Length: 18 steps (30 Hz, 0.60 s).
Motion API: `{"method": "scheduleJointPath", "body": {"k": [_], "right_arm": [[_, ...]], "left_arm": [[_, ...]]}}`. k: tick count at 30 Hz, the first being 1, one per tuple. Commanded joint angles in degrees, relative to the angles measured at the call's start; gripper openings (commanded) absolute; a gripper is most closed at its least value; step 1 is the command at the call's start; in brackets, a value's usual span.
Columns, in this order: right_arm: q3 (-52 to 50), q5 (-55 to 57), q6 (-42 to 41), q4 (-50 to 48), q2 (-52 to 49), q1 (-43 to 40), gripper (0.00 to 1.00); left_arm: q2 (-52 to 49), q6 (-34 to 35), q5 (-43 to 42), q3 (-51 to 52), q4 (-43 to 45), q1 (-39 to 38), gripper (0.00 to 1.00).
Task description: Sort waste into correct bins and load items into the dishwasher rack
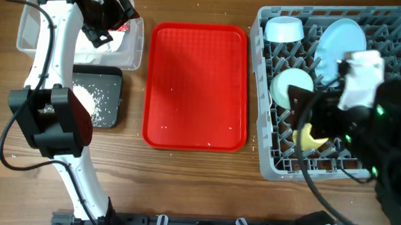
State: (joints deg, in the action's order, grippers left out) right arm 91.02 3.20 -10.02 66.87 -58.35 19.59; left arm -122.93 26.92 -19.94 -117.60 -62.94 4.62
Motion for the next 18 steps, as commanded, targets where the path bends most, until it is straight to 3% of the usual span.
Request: {"method": "scheduleJointPath", "body": {"k": [1, 2, 3, 6, 9, 12, 14, 18], "right_arm": [[-1.97, 9.94, -0.48, -0.63, 4.33, -0.15, 1.00], [-9.22, 9.88, -0.44, -6.99, 8.55, -0.50, 1.00], [-30.45, 7.80, -0.33, -27.02, 18.75, -2.56, 1.00], [-57.29, -1.03, 5.95, -53.29, 32.52, -4.00, 1.00], [-81.48, -4.85, 9.81, -70.31, 49.11, -4.85, 1.00], [-90.86, -5.09, 9.73, -72.08, 57.35, -4.83, 1.00], [-90.73, -6.36, 9.60, -66.84, 58.18, -4.83, 1.00], [-90.73, -6.32, 8.44, -66.97, 58.07, -4.83, 1.00]], "left_arm": [[0.70, 0.37, 0.33, -0.59, 0.11, 0.00, 1.00], [0.70, 0.37, 0.33, -0.59, 0.11, 0.00, 1.00], [0.68, 0.37, 0.33, -0.59, 0.11, 0.07, 1.00], [0.70, 0.37, 0.33, -0.59, 0.11, 0.00, 1.00], [0.68, 0.37, 0.33, -0.59, 0.11, 0.04, 1.00], [0.68, 0.37, 0.33, -0.59, 0.11, 0.00, 1.00], [0.70, 0.37, 0.33, -0.59, 0.11, 0.00, 1.00], [0.68, 0.37, 0.33, -0.59, 0.11, 0.00, 1.00]]}}
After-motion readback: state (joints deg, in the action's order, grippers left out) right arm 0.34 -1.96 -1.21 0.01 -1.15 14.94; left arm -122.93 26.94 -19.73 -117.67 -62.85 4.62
